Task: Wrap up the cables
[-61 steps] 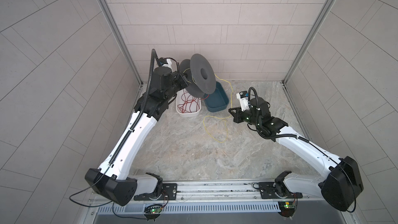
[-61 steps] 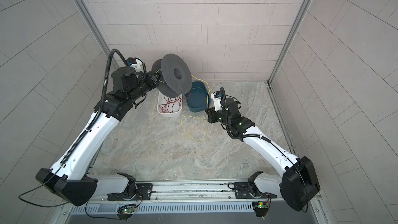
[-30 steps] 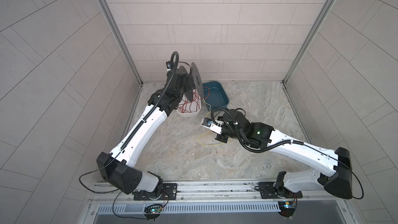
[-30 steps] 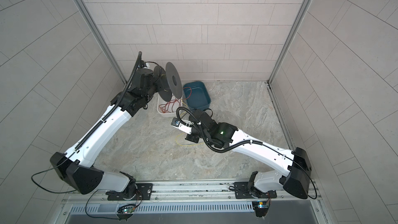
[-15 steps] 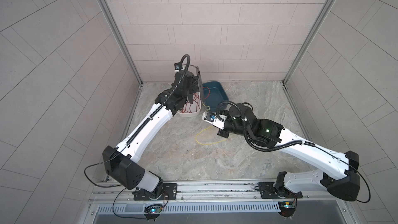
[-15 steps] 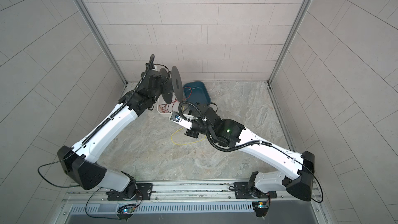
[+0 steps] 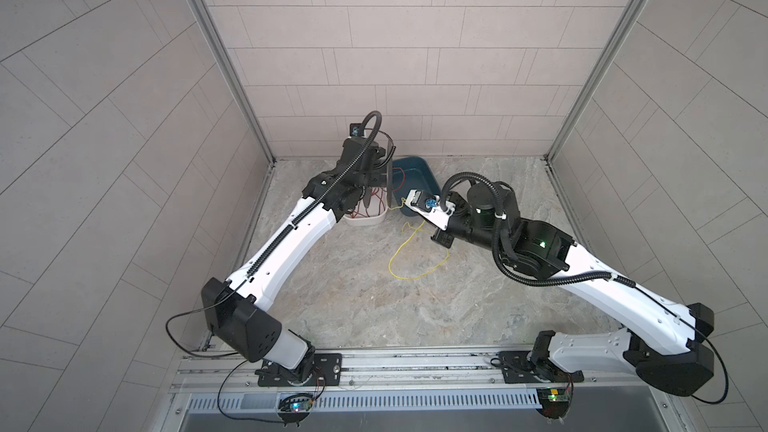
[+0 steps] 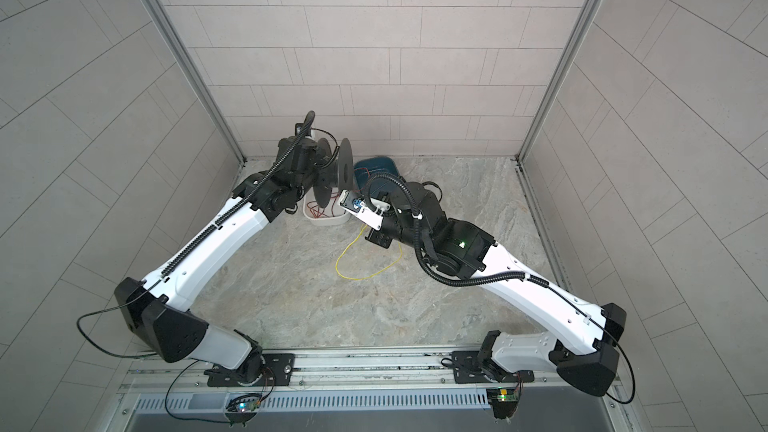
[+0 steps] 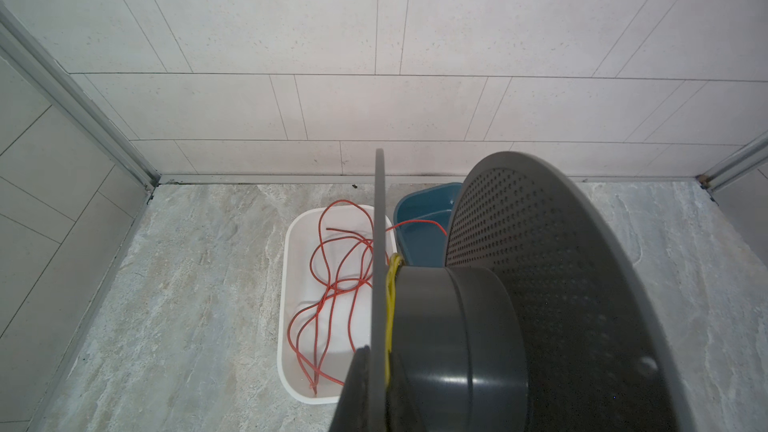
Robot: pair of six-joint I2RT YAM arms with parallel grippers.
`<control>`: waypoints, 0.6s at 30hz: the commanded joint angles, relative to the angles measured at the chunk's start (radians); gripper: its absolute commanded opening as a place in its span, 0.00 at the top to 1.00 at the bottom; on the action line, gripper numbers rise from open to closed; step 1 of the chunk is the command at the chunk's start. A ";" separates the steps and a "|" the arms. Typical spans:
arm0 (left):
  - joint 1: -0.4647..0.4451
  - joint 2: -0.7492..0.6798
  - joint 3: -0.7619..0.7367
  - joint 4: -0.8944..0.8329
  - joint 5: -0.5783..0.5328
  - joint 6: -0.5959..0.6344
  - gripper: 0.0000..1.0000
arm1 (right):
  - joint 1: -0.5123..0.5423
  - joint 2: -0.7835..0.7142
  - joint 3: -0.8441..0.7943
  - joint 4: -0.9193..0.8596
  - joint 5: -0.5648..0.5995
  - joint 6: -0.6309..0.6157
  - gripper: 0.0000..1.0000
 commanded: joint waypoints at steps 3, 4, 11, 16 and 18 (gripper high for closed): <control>-0.025 0.014 0.060 -0.004 0.070 0.069 1.00 | -0.013 0.034 0.079 0.095 -0.048 0.026 1.00; -0.028 0.016 0.062 -0.014 0.087 0.086 1.00 | -0.019 0.043 0.090 0.099 -0.044 0.027 1.00; -0.032 -0.002 0.038 -0.066 0.146 0.174 1.00 | -0.154 0.072 0.164 0.077 -0.120 0.103 1.00; -0.031 -0.025 0.009 -0.065 0.206 0.230 1.00 | -0.268 0.077 0.196 0.072 -0.205 0.178 1.00; -0.031 -0.028 0.006 -0.070 0.235 0.253 1.00 | -0.302 0.084 0.206 0.073 -0.225 0.208 1.00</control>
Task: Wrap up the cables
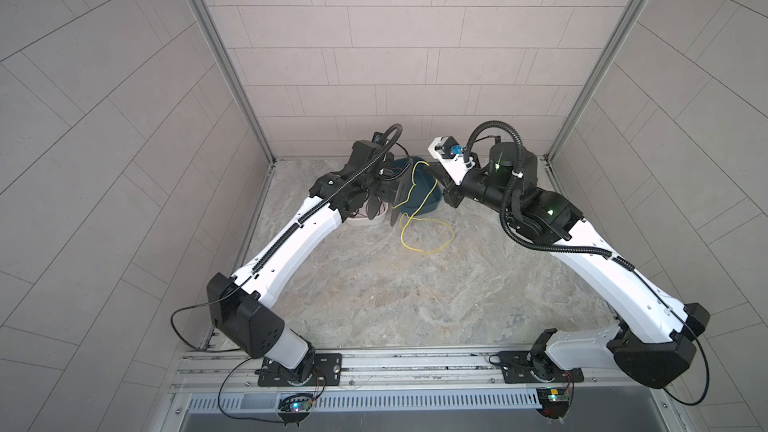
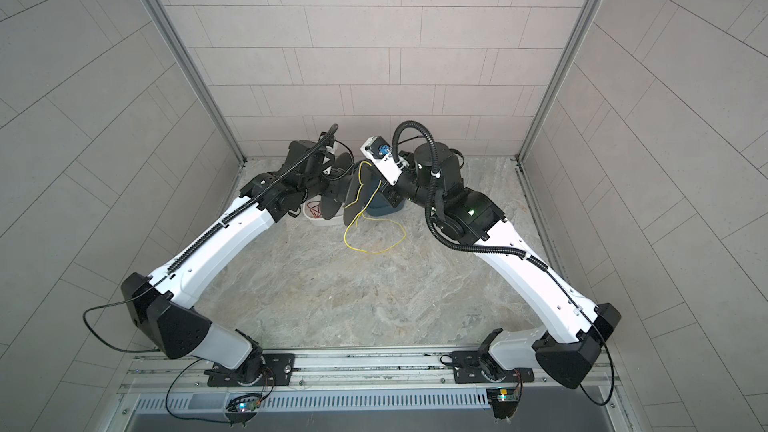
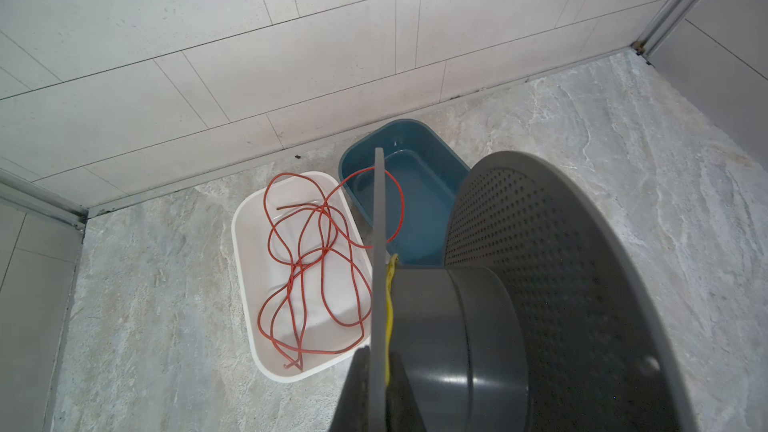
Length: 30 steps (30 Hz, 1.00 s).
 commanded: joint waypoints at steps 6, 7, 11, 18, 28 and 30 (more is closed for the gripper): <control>-0.006 -0.077 -0.030 0.003 0.096 0.113 1.00 | -0.132 0.041 0.074 0.034 -0.057 0.136 1.00; -0.006 -0.090 -0.042 0.011 0.114 0.128 1.00 | -0.156 0.055 0.086 0.027 -0.063 0.150 1.00; -0.004 -0.110 -0.041 -0.013 0.138 0.171 1.00 | -0.236 0.096 0.114 -0.004 -0.071 0.192 1.00; -0.002 -0.134 -0.055 -0.018 0.217 0.169 1.00 | -0.294 0.136 0.088 0.004 -0.018 0.213 1.00; 0.004 -0.178 -0.064 -0.080 0.320 0.205 1.00 | -0.395 0.202 0.019 0.085 0.059 0.314 1.00; 0.003 -0.187 -0.070 -0.085 0.317 0.211 1.00 | -0.402 0.208 0.012 0.105 0.052 0.327 1.00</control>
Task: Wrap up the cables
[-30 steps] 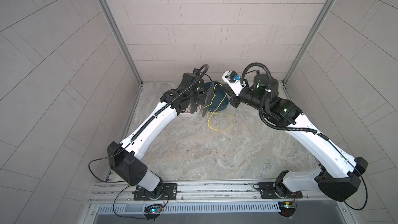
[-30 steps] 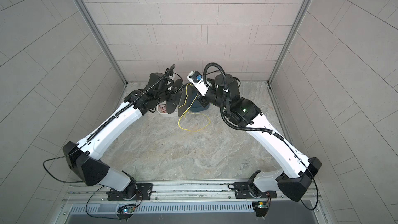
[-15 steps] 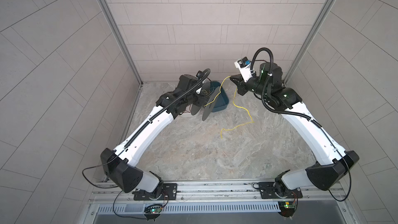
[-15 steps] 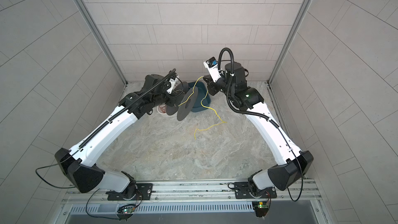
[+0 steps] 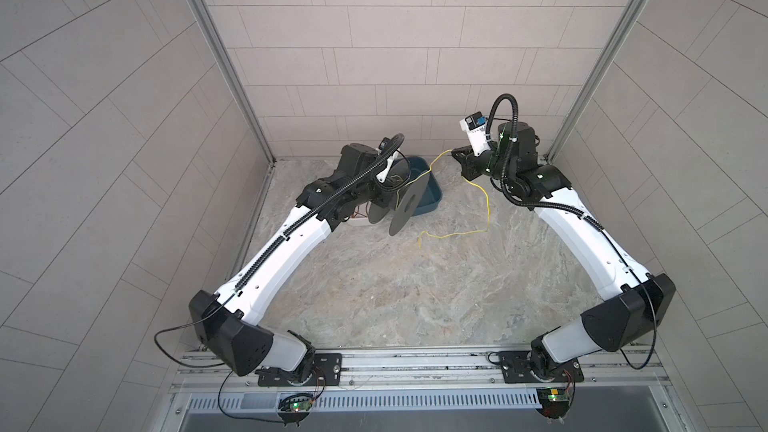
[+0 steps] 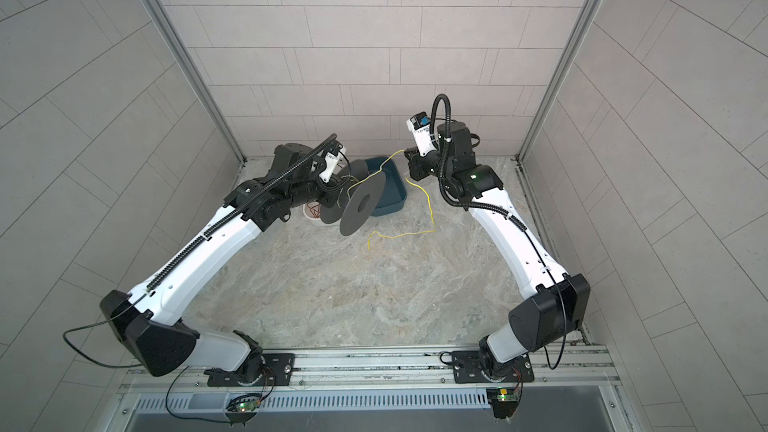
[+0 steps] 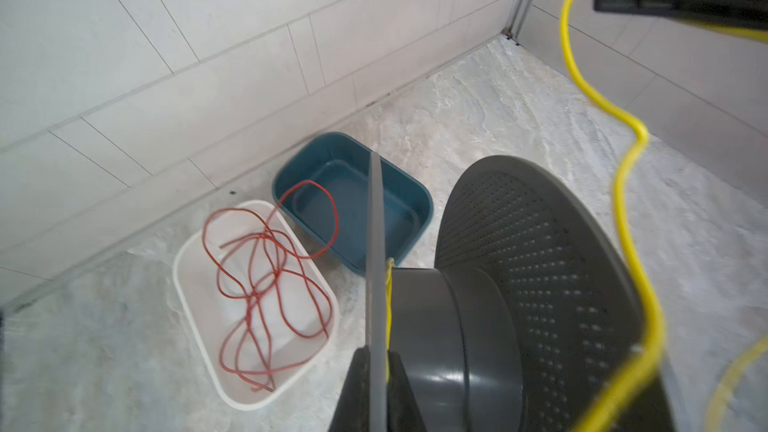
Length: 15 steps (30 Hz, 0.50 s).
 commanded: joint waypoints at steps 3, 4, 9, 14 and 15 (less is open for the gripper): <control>0.001 -0.065 0.006 -0.099 0.030 0.045 1.00 | -0.051 0.001 -0.008 0.146 0.075 0.077 1.00; 0.001 -0.067 0.004 -0.100 0.031 0.045 1.00 | -0.050 -0.002 -0.010 0.157 0.073 0.080 1.00; 0.019 -0.092 -0.010 -0.058 0.073 -0.010 1.00 | -0.050 0.000 -0.027 0.137 0.092 0.064 1.00; 0.085 -0.090 0.020 -0.044 0.183 -0.096 1.00 | -0.050 -0.044 -0.166 0.214 0.121 0.056 1.00; 0.109 -0.091 0.022 -0.032 0.220 -0.126 1.00 | -0.050 -0.050 -0.191 0.226 0.125 0.056 1.00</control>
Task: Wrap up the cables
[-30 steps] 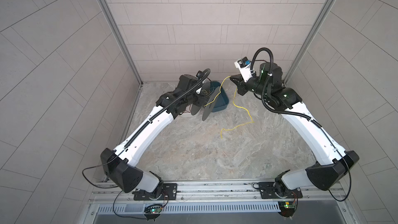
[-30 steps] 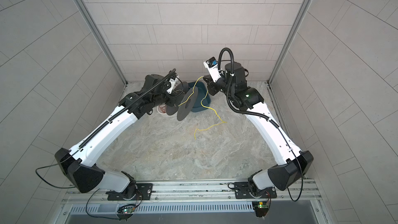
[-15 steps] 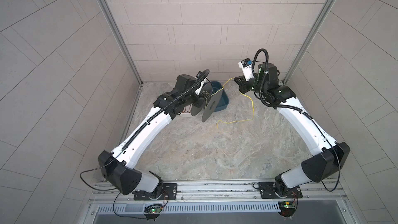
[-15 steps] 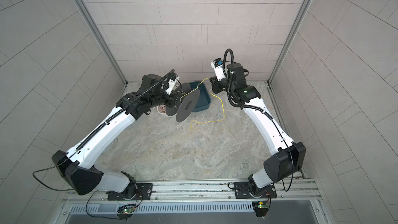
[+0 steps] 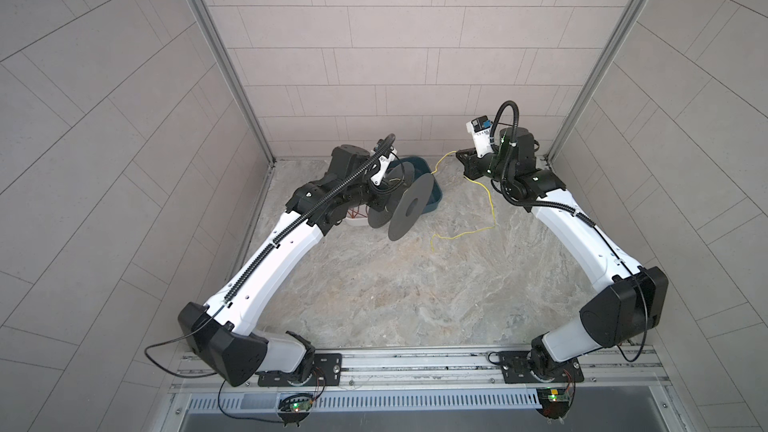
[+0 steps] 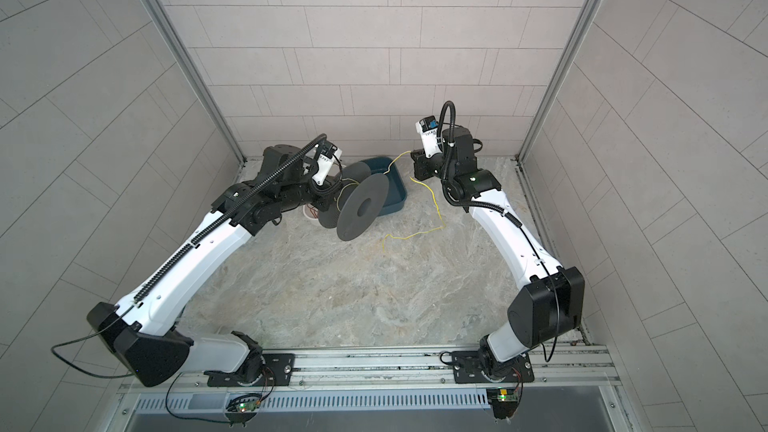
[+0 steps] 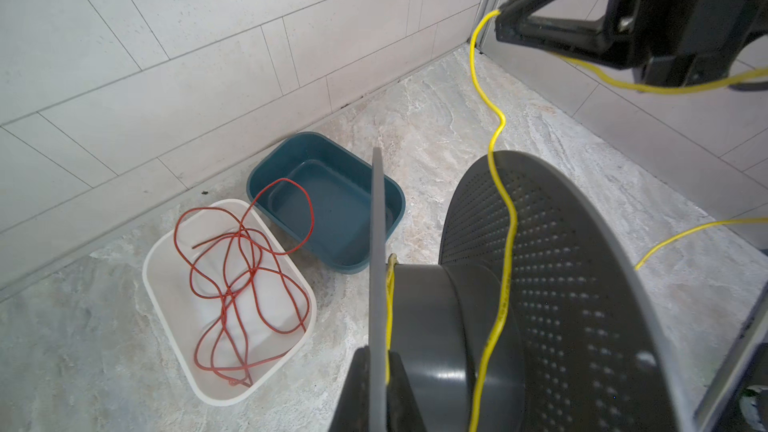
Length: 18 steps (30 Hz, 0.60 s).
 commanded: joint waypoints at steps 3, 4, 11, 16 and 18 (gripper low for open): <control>0.120 -0.061 0.028 0.020 0.207 -0.174 1.00 | -0.031 -0.053 -0.114 0.138 0.118 0.020 1.00; 0.140 -0.060 0.027 0.042 0.232 -0.211 1.00 | -0.024 -0.064 -0.143 0.156 0.117 0.020 1.00; 0.231 -0.055 0.008 0.193 0.343 -0.441 1.00 | 0.045 -0.144 -0.336 0.265 0.180 -0.020 1.00; 0.289 -0.057 -0.034 0.332 0.361 -0.605 1.00 | 0.128 -0.195 -0.445 0.319 0.246 -0.069 1.00; 0.310 -0.053 -0.051 0.384 0.378 -0.674 1.00 | 0.167 -0.206 -0.477 0.324 0.281 -0.097 1.00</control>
